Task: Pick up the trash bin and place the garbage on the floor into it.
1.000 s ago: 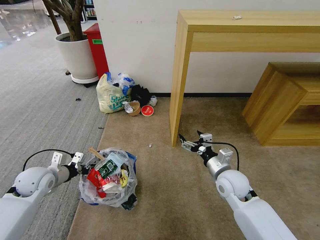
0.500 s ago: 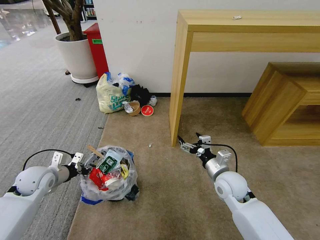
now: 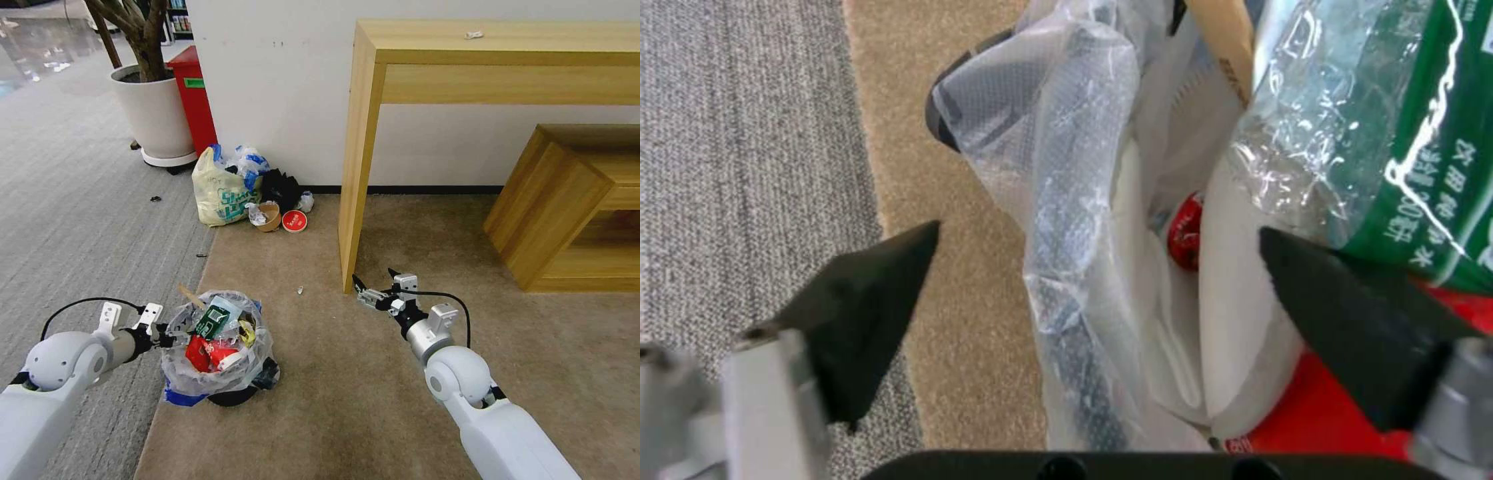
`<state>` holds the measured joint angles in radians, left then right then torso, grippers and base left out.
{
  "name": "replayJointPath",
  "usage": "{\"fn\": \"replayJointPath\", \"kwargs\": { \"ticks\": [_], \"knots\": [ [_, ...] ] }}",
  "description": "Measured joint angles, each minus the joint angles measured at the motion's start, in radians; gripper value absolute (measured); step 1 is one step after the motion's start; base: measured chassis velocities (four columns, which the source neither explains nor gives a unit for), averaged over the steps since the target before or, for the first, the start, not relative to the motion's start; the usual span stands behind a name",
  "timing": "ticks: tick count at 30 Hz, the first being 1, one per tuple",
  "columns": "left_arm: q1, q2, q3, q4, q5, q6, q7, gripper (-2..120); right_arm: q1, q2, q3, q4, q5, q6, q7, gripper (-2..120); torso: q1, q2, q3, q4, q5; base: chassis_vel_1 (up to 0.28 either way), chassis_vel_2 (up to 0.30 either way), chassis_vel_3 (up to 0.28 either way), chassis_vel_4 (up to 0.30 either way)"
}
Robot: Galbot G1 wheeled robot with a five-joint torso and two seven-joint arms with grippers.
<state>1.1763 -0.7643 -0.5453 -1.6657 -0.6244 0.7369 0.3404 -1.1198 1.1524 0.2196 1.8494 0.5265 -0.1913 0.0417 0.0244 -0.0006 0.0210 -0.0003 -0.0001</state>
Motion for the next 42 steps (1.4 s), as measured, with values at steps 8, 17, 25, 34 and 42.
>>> {"fn": "replayJointPath", "kwargs": {
  "ticks": [8, 17, 25, 34, 42],
  "knots": [
    [0.002, 0.005, -0.028, -0.001, -0.041, 0.0, 0.007, 100, -0.005, 0.006, -0.004, -0.001, -0.004, 0.003, 0.001, 100, 0.0, 0.0, 0.0, 0.0, 0.0, 0.0, 0.0, 0.0, 0.0],
    [0.007, 0.003, -0.071, -0.007, -0.072, 0.0, 0.01, 100, -0.004, 0.009, -0.003, 0.0, -0.003, 0.003, 0.003, 100, 0.0, 0.0, 0.0, 0.0, 0.0, 0.0, 0.0, 0.0, 0.0],
    [0.011, 0.01, -0.108, -0.017, -0.091, -0.001, 0.021, 100, -0.008, 0.006, 0.008, 0.008, 0.001, 0.002, 0.005, 100, 0.0, 0.0, 0.0, -0.0002, 0.0001, 0.0, 0.0, 0.0, 0.0],
    [0.032, -0.025, -0.203, -0.062, -0.148, -0.004, -0.103, 100, -0.031, 0.007, 0.042, 0.043, 0.001, -0.004, 0.022, 100, 0.0, 0.0, 0.0, 0.0, 0.0001, 0.0, 0.0, 0.0, 0.0],
    [0.076, -0.176, -0.199, -0.143, -0.165, -0.412, -0.413, 100, -0.128, 0.037, 0.149, 0.143, -0.031, -0.021, 0.063, 100, 0.0, 0.0, 0.0, -0.0006, 0.0001, 0.0, 0.0, 0.0, 0.0]
  ]
}}
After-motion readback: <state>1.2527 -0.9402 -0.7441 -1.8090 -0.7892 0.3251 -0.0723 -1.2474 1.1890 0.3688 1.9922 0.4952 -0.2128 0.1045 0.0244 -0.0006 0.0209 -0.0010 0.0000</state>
